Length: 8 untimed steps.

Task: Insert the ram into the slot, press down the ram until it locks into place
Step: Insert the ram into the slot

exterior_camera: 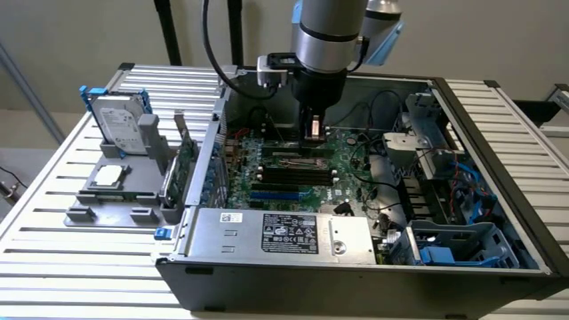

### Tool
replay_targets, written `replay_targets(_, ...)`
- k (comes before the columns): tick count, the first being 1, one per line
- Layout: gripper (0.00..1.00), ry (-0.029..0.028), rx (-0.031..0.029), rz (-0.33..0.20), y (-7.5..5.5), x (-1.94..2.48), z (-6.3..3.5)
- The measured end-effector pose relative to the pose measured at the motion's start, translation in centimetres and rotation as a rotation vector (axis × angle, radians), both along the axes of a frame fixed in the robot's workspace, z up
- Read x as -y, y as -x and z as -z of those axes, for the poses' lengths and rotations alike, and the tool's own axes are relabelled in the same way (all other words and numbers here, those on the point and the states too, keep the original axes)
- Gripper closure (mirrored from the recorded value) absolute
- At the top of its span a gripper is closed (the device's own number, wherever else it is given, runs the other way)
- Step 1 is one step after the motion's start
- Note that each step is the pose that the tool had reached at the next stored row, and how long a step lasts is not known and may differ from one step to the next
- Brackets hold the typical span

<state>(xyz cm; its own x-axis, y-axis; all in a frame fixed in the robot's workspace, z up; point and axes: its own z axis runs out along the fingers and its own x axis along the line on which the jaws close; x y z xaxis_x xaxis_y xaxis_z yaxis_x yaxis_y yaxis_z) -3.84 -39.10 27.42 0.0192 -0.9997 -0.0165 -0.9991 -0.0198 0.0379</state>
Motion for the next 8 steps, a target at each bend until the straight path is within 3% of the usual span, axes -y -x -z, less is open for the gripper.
replay_targets(8,0.87,0.0002,0.0001,0.003,-0.03,0.78,1.11)
